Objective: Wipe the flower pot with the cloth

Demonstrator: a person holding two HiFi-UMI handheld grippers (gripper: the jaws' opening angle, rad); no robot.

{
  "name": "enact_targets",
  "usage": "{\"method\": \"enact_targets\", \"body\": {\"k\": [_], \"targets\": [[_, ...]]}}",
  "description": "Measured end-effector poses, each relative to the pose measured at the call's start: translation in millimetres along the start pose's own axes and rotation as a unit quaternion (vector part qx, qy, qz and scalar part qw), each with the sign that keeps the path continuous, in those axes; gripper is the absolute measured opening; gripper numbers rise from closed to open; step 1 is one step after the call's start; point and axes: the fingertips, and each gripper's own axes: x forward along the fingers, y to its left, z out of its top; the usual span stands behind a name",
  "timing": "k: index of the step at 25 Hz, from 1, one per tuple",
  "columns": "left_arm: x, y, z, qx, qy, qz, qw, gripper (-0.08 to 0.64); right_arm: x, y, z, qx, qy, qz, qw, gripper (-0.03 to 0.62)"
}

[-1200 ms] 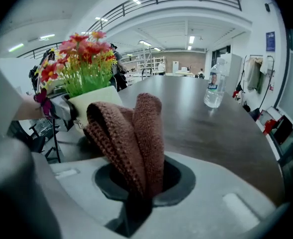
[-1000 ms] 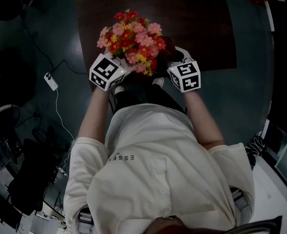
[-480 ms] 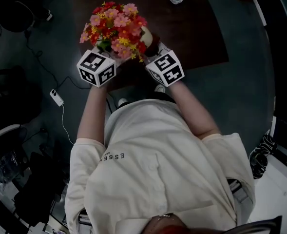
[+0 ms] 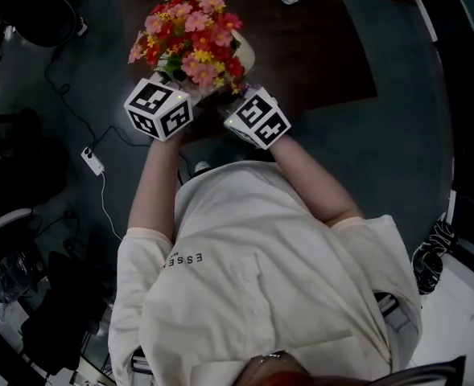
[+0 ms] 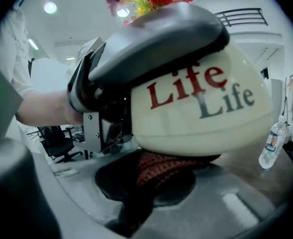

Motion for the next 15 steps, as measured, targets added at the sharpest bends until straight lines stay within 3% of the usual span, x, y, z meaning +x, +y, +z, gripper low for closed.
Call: {"method": "enact_targets", "body": {"k": [5,11,15], "targets": [[-20.4,2.5,4.4,-0.006,-0.015,0.009,0.9998,0.565,-0.5,13.2,-6.9,-0.018,0.002,0.026,0.999,0.044],[-40.2,-7.7,13.9,-0.021,-0.028,0.000,0.9994,0.565,-21.9,-45.9,-12.9,0.061,-0.007,-0.054,0.997,0.044],[-36.0,-22.1,14.5,-0.019,-0.025,-0.023,0.9992,0.565,-31.2,-61.1,13.1,0.039,-0.048,-0.058,0.996,0.044]]}}
